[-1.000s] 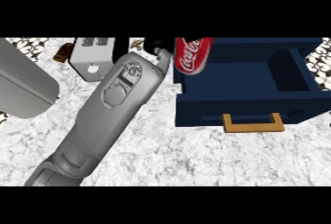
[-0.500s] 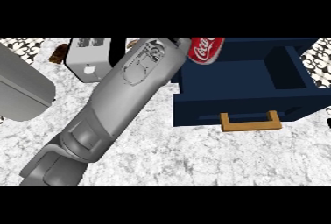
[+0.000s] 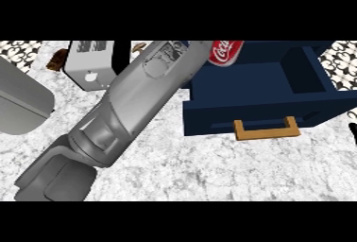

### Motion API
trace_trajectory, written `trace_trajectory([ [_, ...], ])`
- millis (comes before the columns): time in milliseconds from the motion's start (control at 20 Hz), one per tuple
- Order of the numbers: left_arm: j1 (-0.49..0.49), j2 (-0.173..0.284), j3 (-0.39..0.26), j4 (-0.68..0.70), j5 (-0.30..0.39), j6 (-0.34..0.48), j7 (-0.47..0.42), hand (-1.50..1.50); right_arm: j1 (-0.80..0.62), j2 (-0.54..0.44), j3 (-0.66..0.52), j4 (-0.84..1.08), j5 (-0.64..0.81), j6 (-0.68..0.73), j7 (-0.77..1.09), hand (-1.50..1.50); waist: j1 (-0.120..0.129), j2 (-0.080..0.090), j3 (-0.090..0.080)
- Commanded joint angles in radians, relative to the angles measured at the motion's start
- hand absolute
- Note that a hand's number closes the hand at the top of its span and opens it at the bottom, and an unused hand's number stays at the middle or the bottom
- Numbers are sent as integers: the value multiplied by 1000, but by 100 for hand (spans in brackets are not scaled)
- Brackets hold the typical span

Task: Pick up the can, place it into the drawer and close the drawer

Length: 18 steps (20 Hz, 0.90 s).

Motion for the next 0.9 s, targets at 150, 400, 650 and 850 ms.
trace_trajectory([
  [150,18,0,-134,45,78,58,-56,150,-57,1,14,22,19,-25,21,-150,-14,0,0],
  [400,1,0,-127,150,87,35,-131,150,-94,6,39,17,49,-50,54,-150,-22,12,0],
  [650,16,0,-221,124,131,106,-106,150,-104,4,49,59,38,-23,8,-150,-58,15,2],
  [850,47,0,-241,149,130,101,-180,150,-86,-31,3,45,7,0,5,-150,-49,12,1],
])
